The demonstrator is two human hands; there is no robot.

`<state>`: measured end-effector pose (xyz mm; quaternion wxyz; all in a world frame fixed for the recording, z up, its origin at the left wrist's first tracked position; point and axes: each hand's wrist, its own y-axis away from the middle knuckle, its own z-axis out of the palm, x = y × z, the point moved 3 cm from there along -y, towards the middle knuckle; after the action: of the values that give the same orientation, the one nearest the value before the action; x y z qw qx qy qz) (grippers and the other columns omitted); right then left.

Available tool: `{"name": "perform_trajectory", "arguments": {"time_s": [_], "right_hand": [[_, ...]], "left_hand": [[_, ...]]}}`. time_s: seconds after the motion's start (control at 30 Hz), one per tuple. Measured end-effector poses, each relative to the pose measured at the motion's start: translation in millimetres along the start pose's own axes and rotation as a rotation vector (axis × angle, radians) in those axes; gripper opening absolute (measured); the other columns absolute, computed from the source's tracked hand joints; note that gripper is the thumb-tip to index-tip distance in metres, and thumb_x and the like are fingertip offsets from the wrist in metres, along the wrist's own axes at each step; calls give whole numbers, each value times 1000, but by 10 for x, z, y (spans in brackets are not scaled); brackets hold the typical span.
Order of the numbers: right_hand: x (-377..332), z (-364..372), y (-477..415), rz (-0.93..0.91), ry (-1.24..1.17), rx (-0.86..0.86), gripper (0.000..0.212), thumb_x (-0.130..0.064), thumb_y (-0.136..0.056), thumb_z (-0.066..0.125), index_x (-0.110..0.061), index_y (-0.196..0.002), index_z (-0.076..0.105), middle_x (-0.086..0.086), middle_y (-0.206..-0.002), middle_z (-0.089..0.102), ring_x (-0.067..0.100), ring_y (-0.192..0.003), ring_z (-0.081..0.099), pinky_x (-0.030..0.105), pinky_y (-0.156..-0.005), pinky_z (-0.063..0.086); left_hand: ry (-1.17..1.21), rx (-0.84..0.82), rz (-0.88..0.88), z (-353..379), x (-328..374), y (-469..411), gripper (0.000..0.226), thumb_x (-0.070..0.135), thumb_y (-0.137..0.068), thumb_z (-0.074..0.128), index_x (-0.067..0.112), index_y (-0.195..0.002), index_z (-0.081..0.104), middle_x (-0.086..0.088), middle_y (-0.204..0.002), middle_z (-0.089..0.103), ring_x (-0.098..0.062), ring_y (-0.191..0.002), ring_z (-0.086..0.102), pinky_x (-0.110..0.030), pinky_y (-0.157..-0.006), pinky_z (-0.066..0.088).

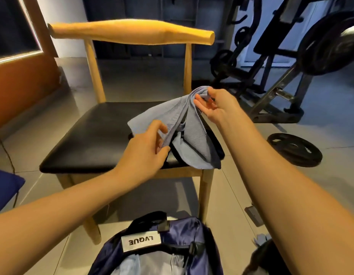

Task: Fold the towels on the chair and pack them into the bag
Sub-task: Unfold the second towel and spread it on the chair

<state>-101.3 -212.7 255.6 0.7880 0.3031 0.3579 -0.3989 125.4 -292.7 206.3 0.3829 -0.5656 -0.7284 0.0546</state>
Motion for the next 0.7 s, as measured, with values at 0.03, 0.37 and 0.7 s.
{"name": "perform_trajectory", "arguments": {"time_s": [0.03, 0.37, 0.7], "right_hand": [[18, -30, -8, 11, 5, 6, 25, -7, -104, 53, 4, -126, 56, 22, -97, 66, 29, -86, 69, 42, -74, 62], [6, -383, -96, 71, -8, 12, 16, -12, -107, 50, 1, -112, 58, 21, -98, 63, 27, -82, 67, 36, -54, 61], [-105, -484, -25, 68, -63, 8, 15, -7, -105, 53, 1, -94, 59, 20, -90, 62, 28, -82, 66, 44, -101, 54]], "left_hand": [[-57, 14, 108, 39, 87, 17, 25, 12, -91, 67, 19, -111, 54, 2, -82, 63, -22, -67, 58, -40, -58, 48], [-270, -56, 282, 885, 621, -106, 56, 73, -74, 69, 22, -76, 46, 5, -78, 45, -16, -76, 42, -32, -62, 33], [-330, 51, 218, 1096, 505, -136, 45, 33, -72, 77, 21, -71, 34, 5, -77, 32, -28, -74, 47, -34, -61, 30]]}}
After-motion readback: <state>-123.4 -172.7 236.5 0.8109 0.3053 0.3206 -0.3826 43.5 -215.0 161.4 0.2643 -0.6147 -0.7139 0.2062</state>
